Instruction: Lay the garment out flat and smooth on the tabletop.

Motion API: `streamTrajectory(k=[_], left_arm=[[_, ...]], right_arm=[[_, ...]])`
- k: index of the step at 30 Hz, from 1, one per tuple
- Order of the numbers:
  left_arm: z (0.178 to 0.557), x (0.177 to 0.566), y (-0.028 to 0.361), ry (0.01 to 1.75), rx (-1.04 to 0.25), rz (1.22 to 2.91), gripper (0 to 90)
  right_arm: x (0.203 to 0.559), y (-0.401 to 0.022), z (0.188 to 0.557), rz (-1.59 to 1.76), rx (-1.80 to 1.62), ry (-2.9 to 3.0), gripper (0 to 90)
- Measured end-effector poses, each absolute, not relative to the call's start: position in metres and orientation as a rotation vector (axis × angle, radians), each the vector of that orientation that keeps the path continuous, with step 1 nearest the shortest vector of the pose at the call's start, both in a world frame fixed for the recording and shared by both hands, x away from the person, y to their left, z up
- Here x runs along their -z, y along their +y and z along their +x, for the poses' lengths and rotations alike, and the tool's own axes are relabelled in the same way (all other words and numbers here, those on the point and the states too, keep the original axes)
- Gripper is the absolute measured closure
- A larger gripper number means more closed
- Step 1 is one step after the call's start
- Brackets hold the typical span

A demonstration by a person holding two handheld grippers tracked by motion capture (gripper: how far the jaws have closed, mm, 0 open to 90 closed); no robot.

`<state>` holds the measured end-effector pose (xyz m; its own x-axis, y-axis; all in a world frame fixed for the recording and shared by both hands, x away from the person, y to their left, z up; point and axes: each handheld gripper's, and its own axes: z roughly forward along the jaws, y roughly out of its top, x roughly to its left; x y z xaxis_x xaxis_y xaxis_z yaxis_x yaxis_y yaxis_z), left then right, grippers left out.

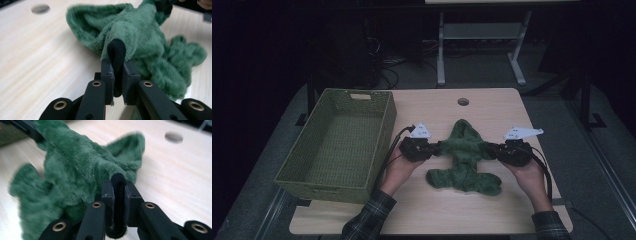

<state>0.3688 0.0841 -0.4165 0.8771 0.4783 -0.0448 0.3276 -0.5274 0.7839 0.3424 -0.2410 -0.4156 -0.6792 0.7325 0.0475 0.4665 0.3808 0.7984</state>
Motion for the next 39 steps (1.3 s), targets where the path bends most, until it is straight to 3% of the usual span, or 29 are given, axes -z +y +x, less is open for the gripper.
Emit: streamTrajectory(k=[14,16,20,26,39], left_arm=[[0.376,0.463,0.067,0.616,-0.119,2.299,80.1],[0.375,0.462,0.067,0.620,-0.116,2.285,76.8],[0.376,0.455,0.073,0.623,-0.143,2.264,65.2],[0.378,0.442,0.084,0.642,-0.152,2.204,53.6],[0.396,0.418,0.084,0.608,-0.205,2.134,51.9]], right_arm=[[0.466,-0.242,0.353,1.202,-1.028,2.453,80.5],[0.466,-0.242,0.353,1.205,-1.030,2.447,78.5],[0.465,-0.246,0.351,1.211,-1.039,2.429,62.5],[0.452,-0.257,0.344,1.213,-1.117,2.381,55.1],[0.424,-0.272,0.354,1.230,-1.190,2.288,58.0]])
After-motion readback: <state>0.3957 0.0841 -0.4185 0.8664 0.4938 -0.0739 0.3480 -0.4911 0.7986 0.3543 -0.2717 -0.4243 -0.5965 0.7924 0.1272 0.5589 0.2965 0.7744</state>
